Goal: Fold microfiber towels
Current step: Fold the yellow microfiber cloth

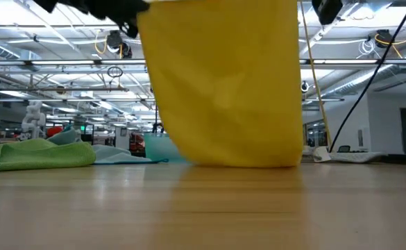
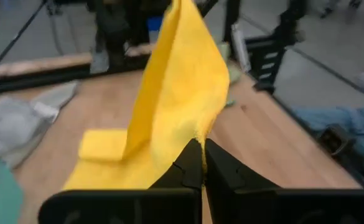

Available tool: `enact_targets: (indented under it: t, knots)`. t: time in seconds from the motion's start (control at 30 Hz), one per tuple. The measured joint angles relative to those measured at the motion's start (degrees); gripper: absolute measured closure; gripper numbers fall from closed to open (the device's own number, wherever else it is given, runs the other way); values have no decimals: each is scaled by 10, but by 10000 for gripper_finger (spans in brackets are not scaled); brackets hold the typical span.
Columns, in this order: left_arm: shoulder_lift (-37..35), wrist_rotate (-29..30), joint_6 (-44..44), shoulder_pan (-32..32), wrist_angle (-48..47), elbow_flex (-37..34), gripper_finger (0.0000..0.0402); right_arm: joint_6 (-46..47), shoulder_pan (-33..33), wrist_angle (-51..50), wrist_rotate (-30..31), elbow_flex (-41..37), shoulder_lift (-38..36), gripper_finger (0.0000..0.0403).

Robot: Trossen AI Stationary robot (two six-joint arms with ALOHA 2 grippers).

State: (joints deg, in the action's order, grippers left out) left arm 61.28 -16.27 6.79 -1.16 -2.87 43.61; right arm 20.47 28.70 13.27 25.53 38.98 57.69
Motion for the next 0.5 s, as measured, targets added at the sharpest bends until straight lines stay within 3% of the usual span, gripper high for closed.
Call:
enact_targets:
  t: [0.1, 0.2, 0.3, 0.37, 0.5]
  knots:
    - [-31, 36, -4, -23, -31, 0, 391, -8, 23, 49, 24, 1, 36, 403]
    - [-43, 137, -15, -37, -85, 1, 393, 8, 32, 57, 61, 1, 82, 403]
    - [-43, 210, -45, -42, -135, -3, 397, 60, 32, 32, 53, 0, 126, 403]
    - [-44, 209, -69, -43, -150, -20, 393, 92, 32, 32, 21, 0, 150, 403]
    - [-43, 140, -118, -61, -135, -71, 386, 145, 32, 31, -59, 0, 189, 398]
